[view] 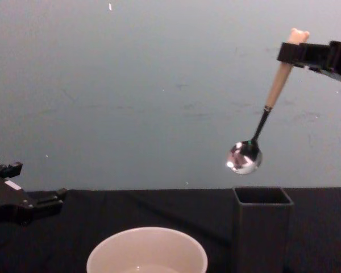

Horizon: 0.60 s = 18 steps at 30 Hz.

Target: Pick up the stirring spoon with one hand, stir inside the cup, then place it back in its original position.

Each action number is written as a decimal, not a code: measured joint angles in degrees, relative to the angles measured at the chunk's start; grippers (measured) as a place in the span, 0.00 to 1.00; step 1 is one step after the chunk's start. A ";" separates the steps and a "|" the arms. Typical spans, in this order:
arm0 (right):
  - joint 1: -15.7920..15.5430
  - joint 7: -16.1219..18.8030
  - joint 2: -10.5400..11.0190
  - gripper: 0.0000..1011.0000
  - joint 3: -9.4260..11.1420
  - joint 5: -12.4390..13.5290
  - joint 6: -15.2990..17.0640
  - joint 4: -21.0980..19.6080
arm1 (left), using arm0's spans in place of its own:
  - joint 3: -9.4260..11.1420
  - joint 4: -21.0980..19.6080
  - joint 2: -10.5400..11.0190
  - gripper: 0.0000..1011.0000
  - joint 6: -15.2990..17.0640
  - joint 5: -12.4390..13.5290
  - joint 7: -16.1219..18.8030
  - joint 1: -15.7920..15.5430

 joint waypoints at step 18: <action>-0.28 -0.17 1.18 0.20 -1.13 -3.91 -1.26 2.94 | 0.00 0.00 0.00 0.99 0.00 0.00 0.00 0.00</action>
